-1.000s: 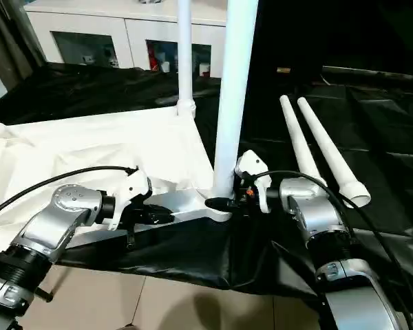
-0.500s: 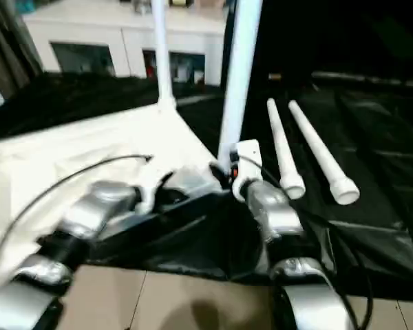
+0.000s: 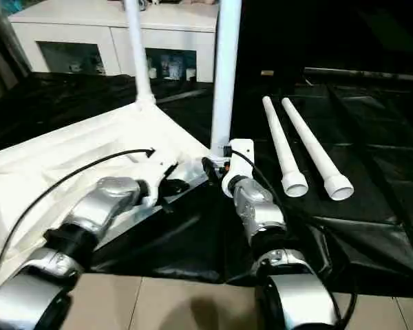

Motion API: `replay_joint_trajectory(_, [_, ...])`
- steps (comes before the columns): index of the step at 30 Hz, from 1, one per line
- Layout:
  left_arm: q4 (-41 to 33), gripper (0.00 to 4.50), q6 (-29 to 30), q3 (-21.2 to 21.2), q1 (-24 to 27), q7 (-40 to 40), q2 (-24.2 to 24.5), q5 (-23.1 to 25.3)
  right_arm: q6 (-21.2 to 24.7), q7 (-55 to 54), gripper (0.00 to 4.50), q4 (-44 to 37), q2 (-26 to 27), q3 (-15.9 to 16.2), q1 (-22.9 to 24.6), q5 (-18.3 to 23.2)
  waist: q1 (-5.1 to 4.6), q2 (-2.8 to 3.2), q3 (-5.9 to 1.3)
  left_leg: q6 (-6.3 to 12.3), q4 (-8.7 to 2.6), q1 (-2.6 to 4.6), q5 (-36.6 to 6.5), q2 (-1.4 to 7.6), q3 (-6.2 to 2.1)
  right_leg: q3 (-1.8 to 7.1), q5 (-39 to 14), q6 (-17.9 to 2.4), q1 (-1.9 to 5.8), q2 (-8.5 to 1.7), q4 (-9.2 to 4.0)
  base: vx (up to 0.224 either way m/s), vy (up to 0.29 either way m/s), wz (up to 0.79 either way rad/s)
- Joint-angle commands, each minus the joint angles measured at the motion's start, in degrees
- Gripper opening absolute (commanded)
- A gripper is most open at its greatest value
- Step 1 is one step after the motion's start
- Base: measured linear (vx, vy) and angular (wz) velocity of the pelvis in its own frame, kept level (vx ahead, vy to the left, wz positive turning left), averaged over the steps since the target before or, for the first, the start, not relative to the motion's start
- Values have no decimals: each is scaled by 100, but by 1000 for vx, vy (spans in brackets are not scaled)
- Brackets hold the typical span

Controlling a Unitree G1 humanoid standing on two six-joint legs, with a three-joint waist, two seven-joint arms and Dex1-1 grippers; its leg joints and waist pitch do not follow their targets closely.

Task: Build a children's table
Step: Rotate leg to tighten

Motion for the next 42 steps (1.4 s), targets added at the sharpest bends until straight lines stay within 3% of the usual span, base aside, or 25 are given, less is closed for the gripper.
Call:
replay_joint_trajectory(1, [-366,0,-215,-17,78,-429,84,-146,112,781,387,-98,-46,412,169,-134,50,-19,-368,298,-363,-77,-550,139,-52,252,-245,-1244,318,-411,-343,51,-9,-5])
replay_joint_trajectory(3, [-597,0,-285,-60,229,-796,314,-213,103,1695,387,-561,-452,750,368,-214,67,-16,-410,453,-304,-86,-162,120,-46,250,479,-1382,332,-392,-264,25,-4,-2])
replay_joint_trajectory(4, [-642,0,-313,-74,259,-889,367,-229,117,1940,387,-679,-558,832,415,-216,88,-1,-437,623,-245,-75,81,109,-24,248,1033,-1456,308,-359,-215,0,0,0])
replay_joint_trajectory(6, [-684,0,-335,-88,286,-969,406,-247,125,2093,387,-765,-634,883,450,-212,102,-6,-444,809,-207,-101,343,97,-16,232,1578,-1617,295,-335,-148,0,0,0])
replay_joint_trajectory(10, [-1244,0,-417,-241,595,-1886,797,-501,268,3435,387,-1520,-1382,1268,733,-102,127,18,-419,870,-202,-95,68,157,-11,214,1292,-1705,290,-345,-160,0,0,0])
replay_joint_trajectory(16, [-1650,0,-321,-346,790,-2395,1105,-611,249,4513,387,-1933,-1998,1575,837,-172,182,-13,-350,530,-264,-31,-691,191,18,244,-11,-1636,234,-372,-279,0,0,0])
replay_joint_trajectory(18, [-1669,0,-319,-343,802,-2423,1120,-619,246,4597,387,-1958,-2036,1601,834,-184,208,-17,-352,460,-267,-17,-723,192,20,250,-151,-1580,226,-374,-284,0,0,0])
replay_joint_trajectory(21, [-1744,0,-294,-328,843,-2452,1127,-631,295,4705,387,-2004,-2039,1622,818,-113,219,-56,-363,458,-258,-43,-568,179,21,255,-62,-1542,245,-379,-262,0,0,0])
replay_joint_trajectory(27, [-1894,0,-234,-341,917,-2493,1147,-659,254,4721,387,-1925,-1941,1619,759,-49,237,-45,-387,587,-220,-65,-287,163,16,244,290,-1567,238,-370,-213,0,0,0])
replay_joint_trajectory(34, [-1958,0,-194,-353,944,-2554,1133,-625,-165,4253,387,-1376,-1719,1558,549,-261,240,-22,-381,442,-236,-46,-504,171,17,246,-16,-1567,220,-380,-235,0,0,0])
replay_joint_trajectory(40, [-1948,0,-197,-363,945,-2539,1128,-610,-218,4289,387,-1371,-1717,1597,556,-299,251,-34,-379,438,-229,-64,-471,155,15,250,94,-1502,240,-363,-220,0,0,0])
replay_joint_trajectory(42, [-1933,0,-201,-359,941,-2538,1132,-606,-247,4329,362,-1345,-1728,1591,550,-297,254,-25,-382,441,-228,-60,-470,160,13,250,68,-1497,237,-365,-222,0,0,0])
